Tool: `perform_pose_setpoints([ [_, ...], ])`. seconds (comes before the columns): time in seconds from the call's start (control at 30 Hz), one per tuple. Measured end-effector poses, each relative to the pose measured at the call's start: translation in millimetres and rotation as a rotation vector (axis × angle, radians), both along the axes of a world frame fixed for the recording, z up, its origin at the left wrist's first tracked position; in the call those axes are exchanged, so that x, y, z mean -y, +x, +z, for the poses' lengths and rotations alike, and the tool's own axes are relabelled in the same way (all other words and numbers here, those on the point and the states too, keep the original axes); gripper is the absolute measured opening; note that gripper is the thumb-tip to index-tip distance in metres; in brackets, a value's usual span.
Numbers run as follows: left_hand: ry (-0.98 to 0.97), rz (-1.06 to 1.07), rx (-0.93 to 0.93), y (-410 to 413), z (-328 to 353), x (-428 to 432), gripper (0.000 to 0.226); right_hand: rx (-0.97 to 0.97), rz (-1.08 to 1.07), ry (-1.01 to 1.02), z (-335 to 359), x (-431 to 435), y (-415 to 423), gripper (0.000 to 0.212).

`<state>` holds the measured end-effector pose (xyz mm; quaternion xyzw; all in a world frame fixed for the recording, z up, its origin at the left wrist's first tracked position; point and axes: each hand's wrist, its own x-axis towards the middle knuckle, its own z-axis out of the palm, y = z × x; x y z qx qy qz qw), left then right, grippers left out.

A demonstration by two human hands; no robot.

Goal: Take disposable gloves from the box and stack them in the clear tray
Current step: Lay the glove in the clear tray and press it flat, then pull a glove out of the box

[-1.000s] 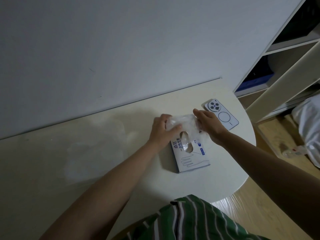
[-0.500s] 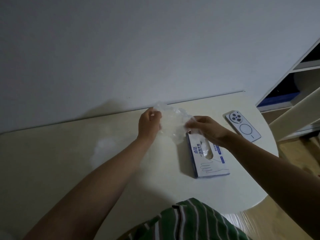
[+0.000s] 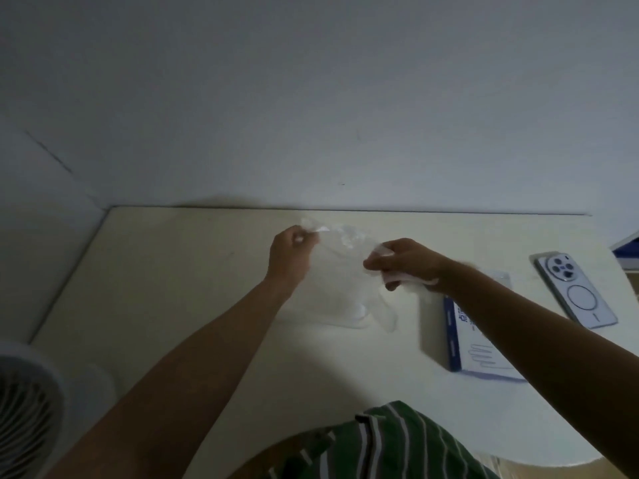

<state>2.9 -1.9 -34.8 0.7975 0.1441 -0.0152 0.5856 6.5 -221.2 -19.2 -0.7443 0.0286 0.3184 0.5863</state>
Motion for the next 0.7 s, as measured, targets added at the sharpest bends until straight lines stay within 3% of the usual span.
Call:
perform_pose_setpoints([
  [0.2,0.585,0.011,0.056,-8,-20,-42,0.041,0.144,-0.188,-0.307,-12,-10,16,0.023],
  [0.3,0.748,-0.016,0.043,-10,-25,-47,0.037,0.613,-0.24,-0.599,-7,-17,17,0.022],
  [0.37,0.83,-0.047,0.035,-10,-27,-45,0.034,0.927,-0.234,-0.524,3,-32,13,0.017],
  [0.43,0.899,-0.075,0.014,-9,-29,-43,0.029,1.051,-0.116,-0.365,10,-51,9,0.016],
  [0.5,0.957,-0.11,-0.025,-8,-31,-40,0.025,0.987,0.137,-0.333,7,-71,4,0.018],
  [0.6,0.997,-0.168,-0.073,-7,-35,-40,0.014,0.806,0.515,-0.559,-19,-93,-3,0.021],
  [0.7,1.035,-0.214,-0.094,-5,-37,-41,0.019,0.622,0.545,-0.709,-44,-99,-8,0.034],
])
